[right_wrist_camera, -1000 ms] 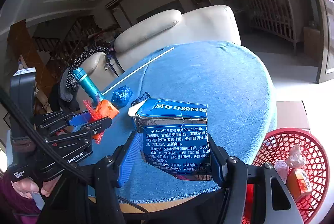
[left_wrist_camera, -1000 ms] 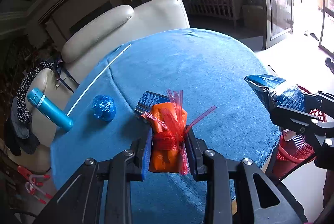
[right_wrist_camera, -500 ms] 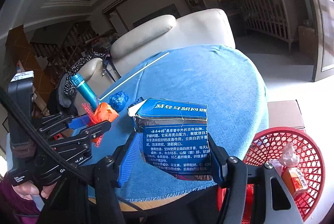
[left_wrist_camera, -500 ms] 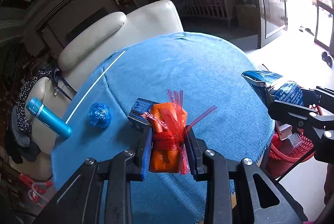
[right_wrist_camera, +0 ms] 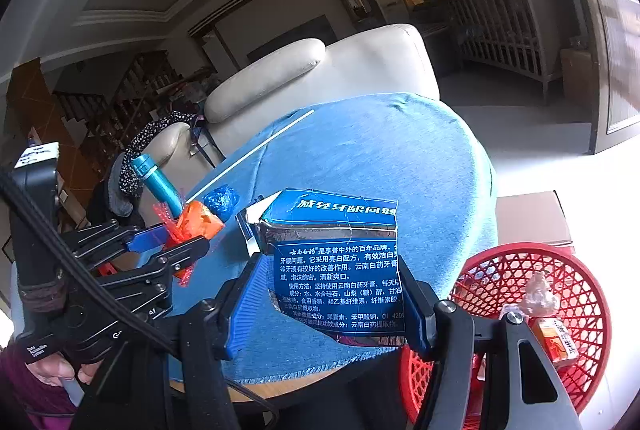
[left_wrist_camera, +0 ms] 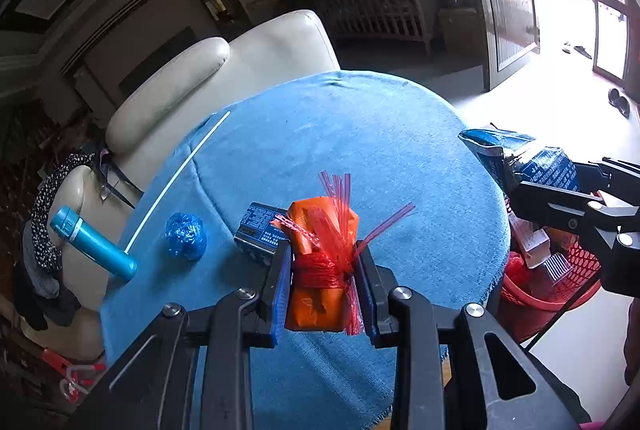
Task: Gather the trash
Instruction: 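Carry the orange candy and blue carton toward the red wastebasket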
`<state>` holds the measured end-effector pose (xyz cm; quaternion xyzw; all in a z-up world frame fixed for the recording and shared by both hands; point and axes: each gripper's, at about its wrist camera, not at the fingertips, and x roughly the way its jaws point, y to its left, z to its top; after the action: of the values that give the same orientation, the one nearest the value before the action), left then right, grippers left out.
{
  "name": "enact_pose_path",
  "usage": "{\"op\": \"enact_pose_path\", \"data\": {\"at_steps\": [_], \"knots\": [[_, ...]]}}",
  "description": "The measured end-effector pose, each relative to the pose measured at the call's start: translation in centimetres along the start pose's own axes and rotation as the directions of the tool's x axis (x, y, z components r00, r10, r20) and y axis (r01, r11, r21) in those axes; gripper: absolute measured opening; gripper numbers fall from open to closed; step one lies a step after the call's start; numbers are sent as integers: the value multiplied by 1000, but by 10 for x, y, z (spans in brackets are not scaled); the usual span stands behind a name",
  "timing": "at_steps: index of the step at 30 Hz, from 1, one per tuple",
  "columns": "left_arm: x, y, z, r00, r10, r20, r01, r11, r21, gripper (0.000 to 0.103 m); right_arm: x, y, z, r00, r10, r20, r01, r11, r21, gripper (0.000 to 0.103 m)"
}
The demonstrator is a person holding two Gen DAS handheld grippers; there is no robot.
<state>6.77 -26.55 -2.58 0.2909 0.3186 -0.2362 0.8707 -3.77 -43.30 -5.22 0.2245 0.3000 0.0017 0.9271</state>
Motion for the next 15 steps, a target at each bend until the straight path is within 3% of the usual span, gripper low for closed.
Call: {"op": "enact_pose_path", "data": {"at_steps": [15], "knots": [[-7,-18,9,1000,-15,27,14,999,53,33,-16,-13,1,999,-29,19,28,999,20,64]]}}
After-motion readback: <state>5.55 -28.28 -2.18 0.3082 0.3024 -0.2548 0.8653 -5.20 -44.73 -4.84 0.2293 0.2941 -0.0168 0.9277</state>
